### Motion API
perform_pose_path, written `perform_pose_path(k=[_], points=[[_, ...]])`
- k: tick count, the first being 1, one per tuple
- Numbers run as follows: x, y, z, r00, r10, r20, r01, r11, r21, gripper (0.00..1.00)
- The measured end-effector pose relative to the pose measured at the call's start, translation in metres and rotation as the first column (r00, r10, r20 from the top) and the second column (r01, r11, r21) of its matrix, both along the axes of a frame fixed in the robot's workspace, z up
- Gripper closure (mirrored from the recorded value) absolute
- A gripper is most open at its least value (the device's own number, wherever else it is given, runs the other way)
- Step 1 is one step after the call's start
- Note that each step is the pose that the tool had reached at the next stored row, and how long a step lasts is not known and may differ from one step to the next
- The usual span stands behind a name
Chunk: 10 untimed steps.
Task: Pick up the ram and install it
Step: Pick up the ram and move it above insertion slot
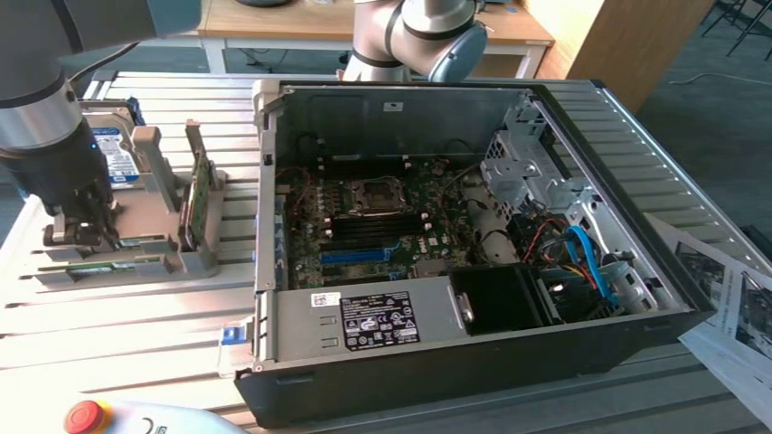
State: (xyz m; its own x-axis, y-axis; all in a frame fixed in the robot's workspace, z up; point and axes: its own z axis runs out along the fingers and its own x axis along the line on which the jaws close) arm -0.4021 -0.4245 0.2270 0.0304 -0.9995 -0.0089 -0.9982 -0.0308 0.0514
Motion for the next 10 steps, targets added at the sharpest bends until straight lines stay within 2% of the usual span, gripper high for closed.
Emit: perform_pose_path(k=[4, 10], points=[[0.0001, -0.0003, -0.0002, 1.0000, 0.000, 0.0002, 0.000, 1.0000, 0.0002, 0.76], [0.0001, -0.0054, -0.0004, 1.0000, 0.000, 0.0002, 0.000, 1.0000, 0.0001, 0.76]])
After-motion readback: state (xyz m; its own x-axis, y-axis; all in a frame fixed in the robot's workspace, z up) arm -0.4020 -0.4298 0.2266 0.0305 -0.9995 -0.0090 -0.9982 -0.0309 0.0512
